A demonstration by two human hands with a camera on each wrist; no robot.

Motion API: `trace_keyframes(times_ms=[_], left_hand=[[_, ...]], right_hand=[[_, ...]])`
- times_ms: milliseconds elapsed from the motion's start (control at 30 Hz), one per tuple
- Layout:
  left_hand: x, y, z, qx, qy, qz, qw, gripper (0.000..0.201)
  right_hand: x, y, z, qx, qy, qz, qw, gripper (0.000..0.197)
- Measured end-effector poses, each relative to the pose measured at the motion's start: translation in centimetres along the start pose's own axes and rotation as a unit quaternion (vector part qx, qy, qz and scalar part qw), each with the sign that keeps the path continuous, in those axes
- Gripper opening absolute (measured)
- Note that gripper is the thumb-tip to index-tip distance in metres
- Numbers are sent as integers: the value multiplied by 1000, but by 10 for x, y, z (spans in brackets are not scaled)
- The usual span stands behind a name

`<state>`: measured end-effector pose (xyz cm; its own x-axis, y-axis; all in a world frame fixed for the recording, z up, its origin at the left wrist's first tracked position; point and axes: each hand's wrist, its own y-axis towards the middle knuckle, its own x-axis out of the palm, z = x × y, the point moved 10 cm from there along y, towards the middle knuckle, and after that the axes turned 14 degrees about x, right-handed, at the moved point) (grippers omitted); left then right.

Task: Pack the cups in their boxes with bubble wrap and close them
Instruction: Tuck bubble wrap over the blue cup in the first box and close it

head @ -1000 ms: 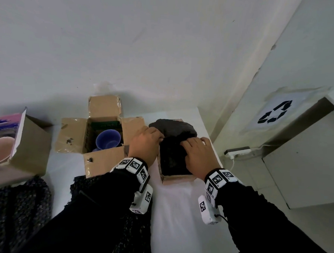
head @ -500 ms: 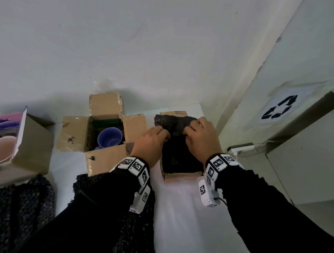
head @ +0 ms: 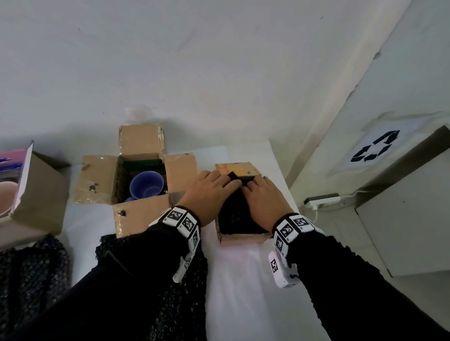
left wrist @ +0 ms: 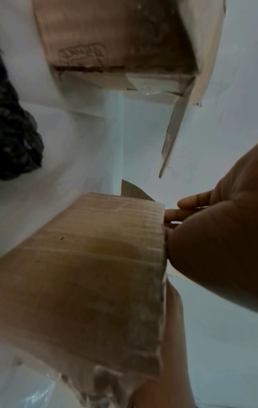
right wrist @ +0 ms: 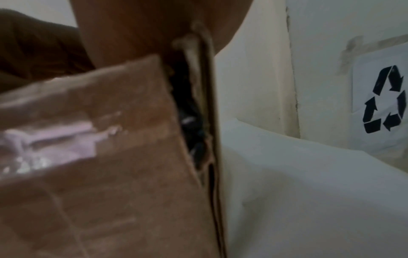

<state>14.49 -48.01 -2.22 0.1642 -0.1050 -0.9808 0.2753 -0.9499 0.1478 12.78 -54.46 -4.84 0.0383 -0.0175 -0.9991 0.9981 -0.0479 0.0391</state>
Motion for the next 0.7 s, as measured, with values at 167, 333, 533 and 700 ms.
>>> trace_keyframes(times_ms=[167,333,533,700], left_hand=[[13,0,0,-19,37,-88,995,28],[5,0,-3,-47,85,-124,987,34],[14,-5,-9,-65,48,-155,985,26],[22,-5,-10,-86,28,-166,982,27]], right_hand=[[2,-1,2,7,-32,28,999,35],[1,-1,2,18,-48,23,998,33],[0,-2,3,19,-72,30,997,32],[-4,-6,5,0,-84,74,994,27]])
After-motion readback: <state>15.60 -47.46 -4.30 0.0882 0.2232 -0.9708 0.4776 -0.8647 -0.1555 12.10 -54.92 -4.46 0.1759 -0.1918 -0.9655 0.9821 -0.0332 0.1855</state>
